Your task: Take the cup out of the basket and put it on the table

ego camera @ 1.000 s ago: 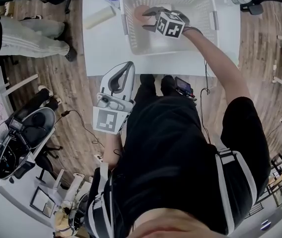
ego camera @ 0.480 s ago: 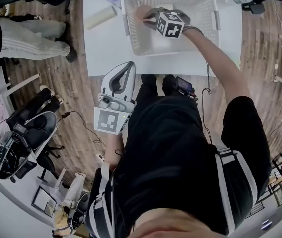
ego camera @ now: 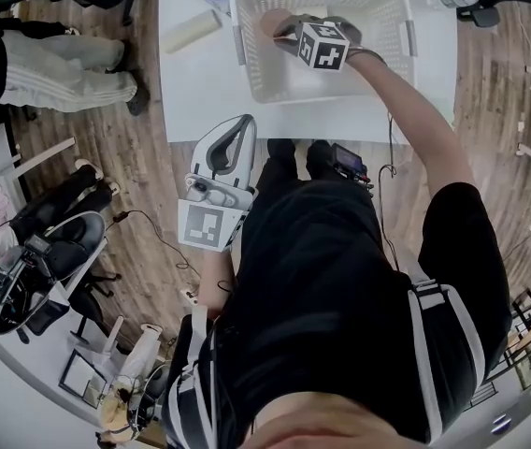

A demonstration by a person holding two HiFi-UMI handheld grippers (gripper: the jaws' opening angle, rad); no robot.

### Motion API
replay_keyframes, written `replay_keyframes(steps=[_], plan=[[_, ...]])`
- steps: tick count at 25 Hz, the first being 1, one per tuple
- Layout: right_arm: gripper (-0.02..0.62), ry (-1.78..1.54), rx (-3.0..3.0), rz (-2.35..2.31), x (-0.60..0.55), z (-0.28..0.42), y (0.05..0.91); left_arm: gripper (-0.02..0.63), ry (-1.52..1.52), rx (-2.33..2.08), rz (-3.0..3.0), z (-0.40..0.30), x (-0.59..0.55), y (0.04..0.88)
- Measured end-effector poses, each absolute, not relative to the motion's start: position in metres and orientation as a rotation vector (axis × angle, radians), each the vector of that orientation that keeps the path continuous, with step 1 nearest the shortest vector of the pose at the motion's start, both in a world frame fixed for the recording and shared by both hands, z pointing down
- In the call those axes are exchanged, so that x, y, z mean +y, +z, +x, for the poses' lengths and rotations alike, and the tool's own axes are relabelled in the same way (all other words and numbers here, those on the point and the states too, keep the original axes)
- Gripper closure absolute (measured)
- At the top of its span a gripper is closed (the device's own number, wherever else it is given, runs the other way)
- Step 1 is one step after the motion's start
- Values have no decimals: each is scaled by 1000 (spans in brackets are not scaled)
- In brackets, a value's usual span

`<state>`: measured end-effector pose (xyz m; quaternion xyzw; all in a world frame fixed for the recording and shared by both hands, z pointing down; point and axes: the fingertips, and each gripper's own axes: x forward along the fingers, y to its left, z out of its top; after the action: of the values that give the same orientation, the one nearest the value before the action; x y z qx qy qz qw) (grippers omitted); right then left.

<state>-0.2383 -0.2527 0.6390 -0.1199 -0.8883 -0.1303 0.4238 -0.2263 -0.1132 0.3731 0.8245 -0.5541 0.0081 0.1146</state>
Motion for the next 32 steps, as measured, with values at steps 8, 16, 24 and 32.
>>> replay_keyframes(steps=[8, 16, 24, 32], plan=[[560, -327, -2254, -277, -252, -238, 622, 586, 53, -1616, 2416, -222, -110, 376], [561, -302, -2297, -241, -248, -229, 583, 586, 24, -1605, 2451, -212, -109, 366], [562, -339, -2335, -210, -237, -208, 535, 586, 9, -1593, 2494, -197, -106, 361], [561, -352, -2397, -113, -231, -178, 482, 586, 5, -1560, 2538, -169, -106, 357]])
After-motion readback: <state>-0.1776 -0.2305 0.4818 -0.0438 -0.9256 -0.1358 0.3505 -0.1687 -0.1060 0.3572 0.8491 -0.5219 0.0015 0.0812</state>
